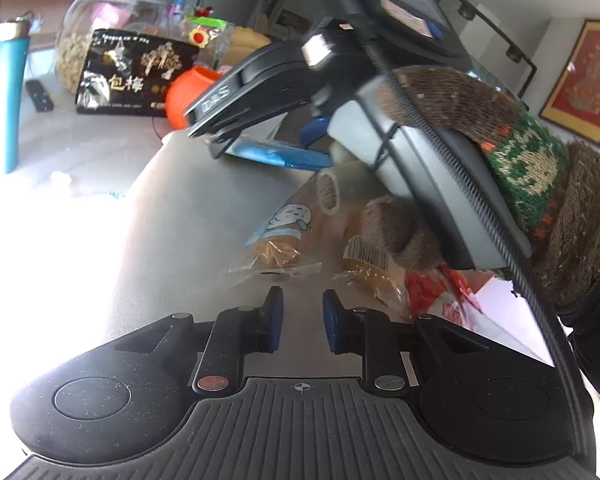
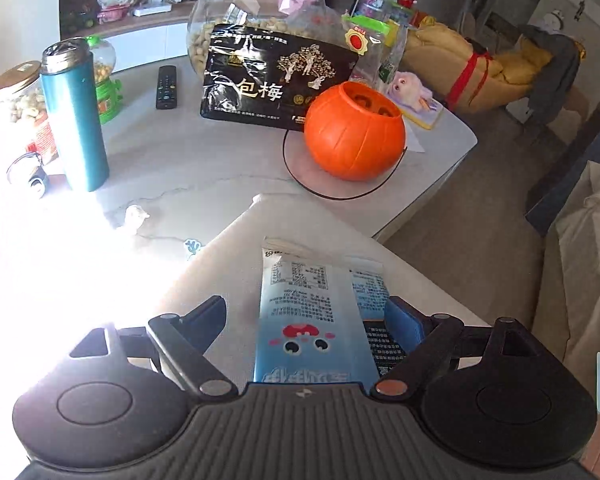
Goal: Organize snacks
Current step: 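Grasp the blue-and-white snack bag with the right tool, then grasp the red spicy-strip packet with the left tool while the right tool holds the blue bag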
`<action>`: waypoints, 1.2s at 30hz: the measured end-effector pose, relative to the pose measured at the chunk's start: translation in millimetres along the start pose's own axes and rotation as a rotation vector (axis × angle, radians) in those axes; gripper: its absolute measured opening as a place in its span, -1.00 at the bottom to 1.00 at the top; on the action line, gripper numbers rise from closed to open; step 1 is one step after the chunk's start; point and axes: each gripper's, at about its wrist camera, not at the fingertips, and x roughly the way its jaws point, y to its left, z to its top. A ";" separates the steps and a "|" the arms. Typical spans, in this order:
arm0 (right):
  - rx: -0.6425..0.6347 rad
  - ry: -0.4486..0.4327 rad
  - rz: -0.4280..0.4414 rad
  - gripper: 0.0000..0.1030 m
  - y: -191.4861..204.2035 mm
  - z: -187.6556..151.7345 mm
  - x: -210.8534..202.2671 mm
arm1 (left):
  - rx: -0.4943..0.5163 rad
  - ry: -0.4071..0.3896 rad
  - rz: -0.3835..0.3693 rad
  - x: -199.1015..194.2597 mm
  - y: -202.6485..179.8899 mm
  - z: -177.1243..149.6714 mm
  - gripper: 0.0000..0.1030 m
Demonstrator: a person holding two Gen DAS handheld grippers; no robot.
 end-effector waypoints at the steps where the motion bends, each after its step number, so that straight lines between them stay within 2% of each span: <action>1: 0.022 0.005 0.002 0.68 -6.2 0.8 -0.3 | -0.006 0.000 -0.005 0.0 1.0 -0.1 -0.53; 6: 0.132 0.117 0.087 0.70 -40.6 -10.3 6.9 | -0.032 0.000 -0.025 1.9 6.2 2.5 -0.53; 9: 0.137 0.122 0.086 0.54 -49.7 -20.4 -7.5 | -0.047 -0.002 -0.035 2.3 9.9 3.5 -0.53; 14: 0.225 0.024 0.157 0.54 -80.4 -44.3 -81.3 | 0.001 -0.002 -0.018 -0.4 1.1 0.8 -0.52; 16: 0.269 -0.016 0.182 0.54 -96.6 -66.2 -117.0 | 0.036 0.014 -0.021 -1.7 -3.2 -0.6 -0.52; 18: 0.308 -0.042 0.170 0.54 -109.1 -97.8 -148.9 | 0.105 0.036 -0.007 -5.6 -11.6 -4.1 -0.52; 21: 0.340 -0.050 0.080 0.55 -120.7 -155.9 -185.0 | 0.227 0.067 -0.004 -14.8 -27.1 -13.1 -0.52; 23: 0.375 -0.042 0.037 0.55 -124.6 -196.4 -198.7 | 0.273 0.088 -0.008 -19.3 -37.5 -17.4 -0.52; 27: 0.486 -0.018 0.014 0.56 -121.5 -265.1 -199.7 | 0.302 0.093 -0.071 -26.3 -65.4 -10.7 -0.52; 30: 0.551 -0.017 0.003 0.65 -110.4 -300.6 -191.3 | 0.384 0.109 -0.123 -26.0 -96.6 1.9 -0.52; 33: 0.554 -0.010 0.027 0.68 -99.6 -318.0 -182.6 | 0.504 0.130 -0.156 -14.2 -132.1 11.4 -0.49; 34: 0.557 -0.003 0.035 0.73 -96.8 -321.3 -179.2 | 0.537 0.140 -0.145 -5.6 -144.9 14.0 -0.48; 36: 0.547 -0.046 0.013 0.79 -90.2 -327.2 -180.5 | 0.565 0.159 -0.126 20.8 -168.3 20.4 -0.48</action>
